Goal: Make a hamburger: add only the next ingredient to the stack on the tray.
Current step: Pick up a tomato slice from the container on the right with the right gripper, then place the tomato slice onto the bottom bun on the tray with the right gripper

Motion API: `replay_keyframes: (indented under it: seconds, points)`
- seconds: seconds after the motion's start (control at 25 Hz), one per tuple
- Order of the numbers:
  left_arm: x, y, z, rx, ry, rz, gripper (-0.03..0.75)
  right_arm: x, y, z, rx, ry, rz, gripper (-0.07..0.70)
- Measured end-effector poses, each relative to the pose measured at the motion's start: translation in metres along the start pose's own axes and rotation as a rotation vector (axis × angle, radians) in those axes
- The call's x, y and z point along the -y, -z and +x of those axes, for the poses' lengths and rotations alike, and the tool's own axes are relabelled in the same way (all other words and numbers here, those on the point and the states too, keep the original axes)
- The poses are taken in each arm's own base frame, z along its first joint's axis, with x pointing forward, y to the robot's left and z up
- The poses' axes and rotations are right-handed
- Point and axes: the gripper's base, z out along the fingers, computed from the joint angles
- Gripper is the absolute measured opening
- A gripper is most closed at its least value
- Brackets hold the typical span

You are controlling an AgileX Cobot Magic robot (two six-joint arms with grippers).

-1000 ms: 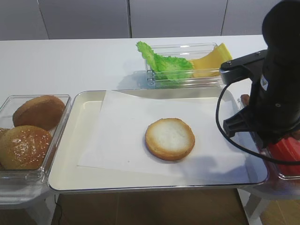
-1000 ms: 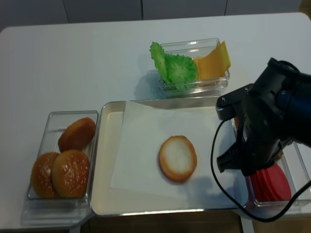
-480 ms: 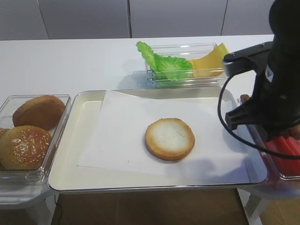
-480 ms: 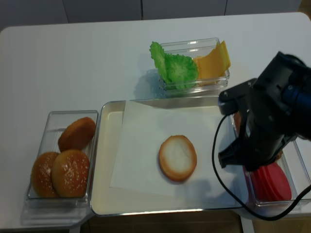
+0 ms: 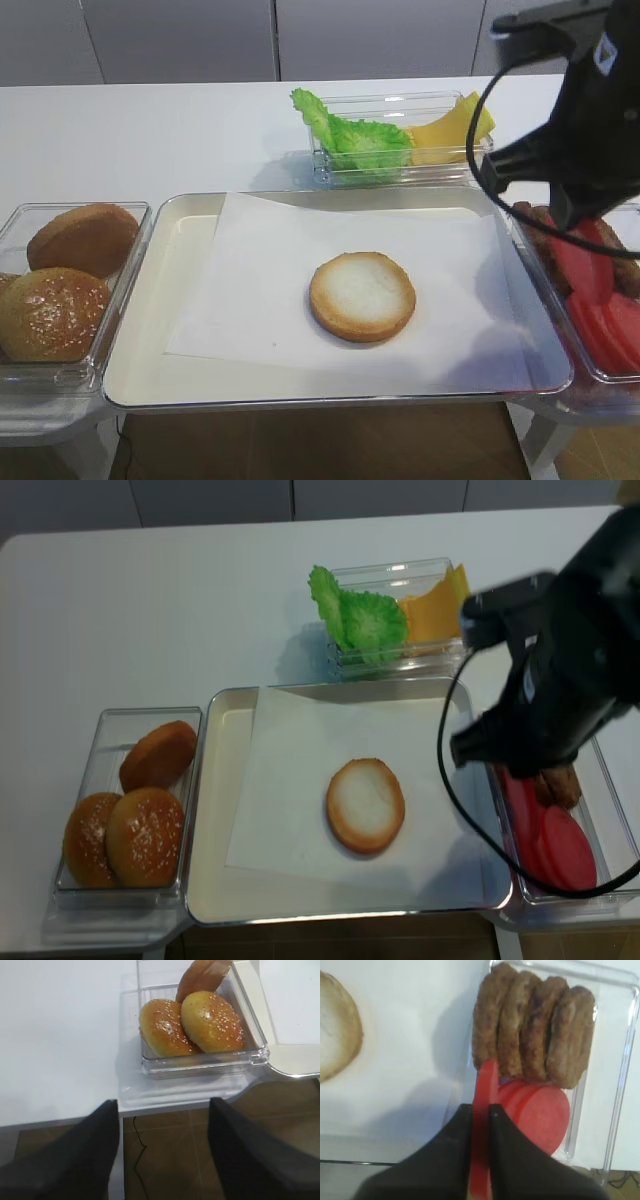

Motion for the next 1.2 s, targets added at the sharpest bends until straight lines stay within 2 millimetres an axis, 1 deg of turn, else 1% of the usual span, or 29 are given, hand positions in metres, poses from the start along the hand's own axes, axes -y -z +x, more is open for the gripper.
replay_keyframes:
  seconds: [0.16, 0.24, 0.32, 0.36, 0.44, 0.56, 0.64, 0.76, 0.88, 0.96, 1.08, 1.2]
  points:
    - [0.0, 0.0, 0.0, 0.0, 0.0, 0.0, 0.419, 0.001, 0.028, -0.013, 0.09, 0.001, -0.046, 0.078]
    - [0.0, 0.0, 0.0, 0.0, 0.0, 0.0, 0.419, -0.001, 0.037, -0.018, 0.116, 0.007, -0.073, 0.078]
    - [0.0, 0.0, 0.0, 0.0, 0.0, 0.0, 0.419, -0.003, 0.042, -0.024, 0.132, 0.013, -0.098, 0.078]
    - [0.0, 0.0, 0.0, 0.0, 0.0, 0.0, 0.419, -0.005, 0.041, -0.027, 0.131, 0.026, -0.106, 0.078]
    - [0.0, 0.0, 0.0, 0.0, 0.0, 0.0, 0.419, -0.012, 0.034, -0.032, 0.117, 0.048, -0.133, 0.078]
    - [0.0, 0.0, 0.0, 0.0, 0.0, 0.0, 0.419, -0.025, 0.015, -0.04, 0.077, 0.082, -0.156, 0.078]
    - [0.0, 0.0, 0.0, 0.0, 0.0, 0.0, 0.419, -0.035, 0.001, -0.046, 0.063, 0.115, -0.156, 0.078]
    - [0.0, 0.0, 0.0, 0.0, 0.0, 0.0, 0.419, -0.055, -0.015, -0.05, 0.059, 0.174, -0.162, 0.078]
    - [0.0, 0.0, 0.0, 0.0, 0.0, 0.0, 0.419, -0.07, -0.029, -0.053, 0.065, 0.219, -0.157, 0.078]
    - [0.0, 0.0, 0.0, 0.0, 0.0, 0.0, 0.419, -0.076, -0.036, -0.056, 0.076, 0.23, -0.164, 0.078]
    - [0.0, 0.0, 0.0, 0.0, 0.0, 0.0, 0.419, -0.08, -0.042, -0.059, 0.086, 0.251, -0.172, 0.078]
    - [0.0, 0.0, 0.0, 0.0, 0.0, 0.0, 0.419, -0.082, -0.044, -0.06, 0.092, 0.257, -0.176, 0.078]
